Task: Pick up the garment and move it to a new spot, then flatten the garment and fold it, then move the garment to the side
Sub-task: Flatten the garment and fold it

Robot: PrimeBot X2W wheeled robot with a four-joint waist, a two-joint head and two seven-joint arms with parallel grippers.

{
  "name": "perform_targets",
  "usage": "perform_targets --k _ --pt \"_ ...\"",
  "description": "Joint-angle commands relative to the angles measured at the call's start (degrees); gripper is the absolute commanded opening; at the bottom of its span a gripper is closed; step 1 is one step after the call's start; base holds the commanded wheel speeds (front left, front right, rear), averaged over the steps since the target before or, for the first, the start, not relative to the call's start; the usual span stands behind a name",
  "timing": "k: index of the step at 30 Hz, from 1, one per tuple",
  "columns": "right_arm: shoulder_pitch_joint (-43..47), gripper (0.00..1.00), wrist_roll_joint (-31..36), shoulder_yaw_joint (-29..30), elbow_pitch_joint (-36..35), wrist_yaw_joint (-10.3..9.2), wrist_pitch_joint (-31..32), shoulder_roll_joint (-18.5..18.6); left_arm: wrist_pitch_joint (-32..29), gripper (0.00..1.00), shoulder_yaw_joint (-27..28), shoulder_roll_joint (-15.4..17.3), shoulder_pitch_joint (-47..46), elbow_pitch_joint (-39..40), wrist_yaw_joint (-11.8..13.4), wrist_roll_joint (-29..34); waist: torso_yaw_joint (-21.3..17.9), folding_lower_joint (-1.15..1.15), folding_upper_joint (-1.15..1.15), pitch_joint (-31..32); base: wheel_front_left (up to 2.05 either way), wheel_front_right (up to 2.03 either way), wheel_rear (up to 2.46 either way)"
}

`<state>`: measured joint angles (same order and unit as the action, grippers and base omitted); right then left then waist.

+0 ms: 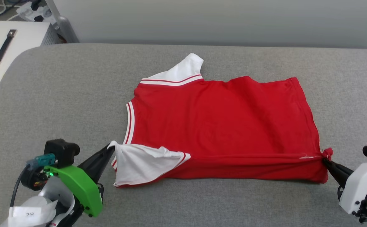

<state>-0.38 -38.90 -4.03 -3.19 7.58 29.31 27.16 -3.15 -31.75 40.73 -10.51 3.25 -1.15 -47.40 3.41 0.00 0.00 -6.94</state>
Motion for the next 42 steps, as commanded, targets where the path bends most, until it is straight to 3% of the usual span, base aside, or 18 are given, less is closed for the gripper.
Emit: perform_targets --k 1,12,23,24,25,31,35,38,42 --pt "-1.8 0.0 0.8 -0.4 0.7 -0.09 0.4 -0.2 -0.3 0.0 0.1 -0.8 -2.0 -1.1 -0.5 0.7 -1.0 0.0 0.0 -3.4 0.0 0.0 0.0" --pt "-10.6 0.0 2.9 -3.5 7.1 -0.09 0.0 -0.6 -0.2 0.0 -1.2 -3.9 -11.1 -12.6 -3.2 2.3 -1.9 0.0 0.0 -8.9 0.0 0.0 0.0" --pt "-13.9 0.0 2.3 -6.6 13.4 -0.09 -3.6 -1.1 1.8 0.0 -5.5 -8.7 -17.1 -25.6 -5.1 5.3 -1.3 0.0 0.0 -10.1 0.0 0.0 0.0" --pt "-14.0 0.34 2.3 -7.0 14.1 -0.09 -3.9 -1.1 2.7 0.51 -5.8 -9.2 -17.4 -26.6 -5.1 5.7 -1.2 0.0 0.0 -9.8 0.0 0.0 0.0" --pt "-14.1 1.0 2.4 -7.3 14.5 -0.09 -4.4 -1.0 3.3 1.0 -6.1 -9.6 -17.6 -27.3 -5.2 6.0 -1.1 0.0 0.0 -9.5 0.0 0.0 0.0" --pt "-14.0 1.0 2.1 -8.5 16.3 -0.09 -7.7 -1.0 6.9 1.0 -5.8 -12.3 -17.2 -31.5 -5.5 4.4 -0.6 0.0 0.0 -6.4 0.0 0.0 0.0" --pt "-13.0 1.0 2.5 -9.3 16.1 -0.09 -9.6 -1.1 9.6 1.0 -4.2 -14.1 -16.2 -32.4 -4.3 2.6 -0.4 0.0 0.0 -3.8 0.0 0.0 0.0" --pt "-10.4 1.0 2.8 -6.9 14.3 -0.09 -9.4 -1.8 9.7 1.0 -1.9 -15.2 -12.6 -29.4 -2.3 -1.4 -0.2 0.0 0.0 -0.6 0.0 0.0 0.0" --pt "-7.5 1.0 4.0 -4.4 10.5 -0.09 -6.7 -2.6 7.5 1.0 -1.0 -13.7 -8.6 -24.7 1.2 -3.0 -0.5 0.0 0.0 0.7 0.0 0.0 0.0"
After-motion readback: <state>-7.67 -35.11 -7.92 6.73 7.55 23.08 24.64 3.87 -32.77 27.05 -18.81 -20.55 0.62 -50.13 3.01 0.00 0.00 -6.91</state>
